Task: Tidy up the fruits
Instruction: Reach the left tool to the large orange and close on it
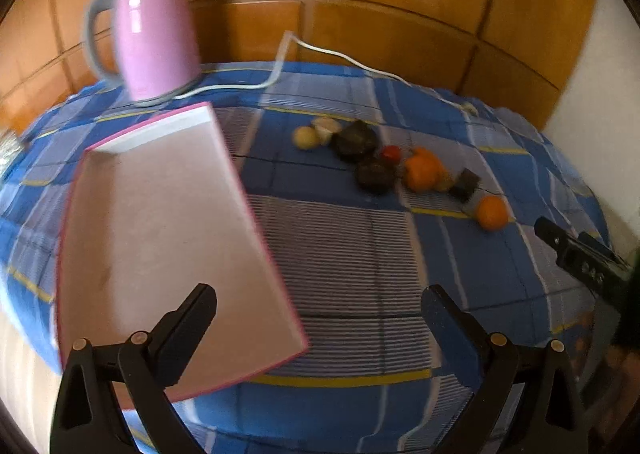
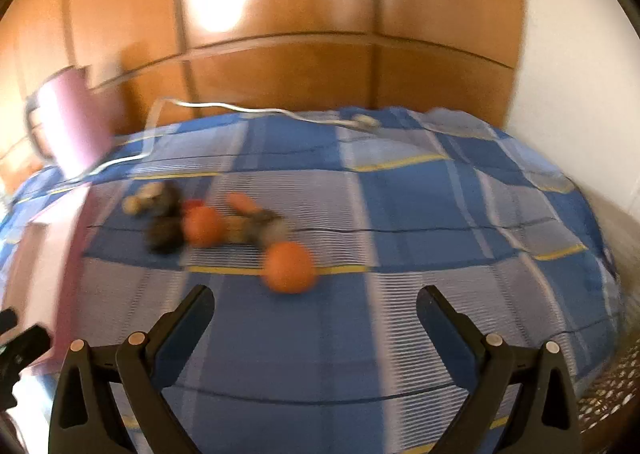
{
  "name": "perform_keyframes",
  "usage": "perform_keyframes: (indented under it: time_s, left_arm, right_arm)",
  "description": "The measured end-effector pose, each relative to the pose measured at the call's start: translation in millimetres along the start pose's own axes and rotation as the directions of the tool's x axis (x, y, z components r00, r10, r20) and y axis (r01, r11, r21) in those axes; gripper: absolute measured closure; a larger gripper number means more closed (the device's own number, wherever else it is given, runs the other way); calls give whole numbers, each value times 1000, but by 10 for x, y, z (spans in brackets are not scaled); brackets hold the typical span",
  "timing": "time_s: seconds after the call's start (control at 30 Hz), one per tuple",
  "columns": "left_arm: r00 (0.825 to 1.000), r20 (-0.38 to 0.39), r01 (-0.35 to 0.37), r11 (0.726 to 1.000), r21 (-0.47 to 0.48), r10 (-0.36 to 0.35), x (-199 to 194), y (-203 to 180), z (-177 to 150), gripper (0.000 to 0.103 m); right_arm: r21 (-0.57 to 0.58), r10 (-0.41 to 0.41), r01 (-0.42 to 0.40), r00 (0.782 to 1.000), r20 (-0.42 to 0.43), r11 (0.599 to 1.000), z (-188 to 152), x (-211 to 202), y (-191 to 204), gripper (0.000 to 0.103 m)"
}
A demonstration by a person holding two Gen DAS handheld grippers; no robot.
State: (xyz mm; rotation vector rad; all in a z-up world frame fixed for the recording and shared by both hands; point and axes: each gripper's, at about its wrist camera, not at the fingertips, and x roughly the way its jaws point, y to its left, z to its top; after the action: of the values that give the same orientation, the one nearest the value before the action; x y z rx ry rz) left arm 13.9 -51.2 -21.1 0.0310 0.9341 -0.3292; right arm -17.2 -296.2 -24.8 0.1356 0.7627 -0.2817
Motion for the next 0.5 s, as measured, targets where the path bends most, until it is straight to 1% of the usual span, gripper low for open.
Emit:
perform_keyframes:
  time_s: [0.17,0.23,0.3,0.37,0.43,0.47,0.5]
  left_arm:
    - [994,-20,109,993,43,-108,91,-225,152,9]
    - [988,-31,156,984,86,-154,136,-377,227,19]
    - [981,-61,192,973,126,-185,214,-535,294,35]
    - [973,-93,225,964,144,-213,324,-717,355,39]
    - [966,-121,247,958,147,-230,419,-848,398,44]
    - [962,-135,257,955,148,-238,467,-906,414,49]
    - [956,-149,273,950,152,-251,537,-1001,447,51]
  right_arm:
    - [87,-100,104,994,-46,991,-27,140,-481,0]
    - [108,-126,132,990,-59,985,-46,179,-607,0]
    - [123,-163,171,984,-68,978,-60,218,-703,0]
    - [136,-202,211,976,-79,968,-78,280,-794,0]
    - [155,-221,232,972,-83,960,-91,336,-870,0]
    - [163,-233,243,969,-80,956,-99,364,-905,0]
    - [167,-252,262,964,-80,951,-109,404,-937,0]
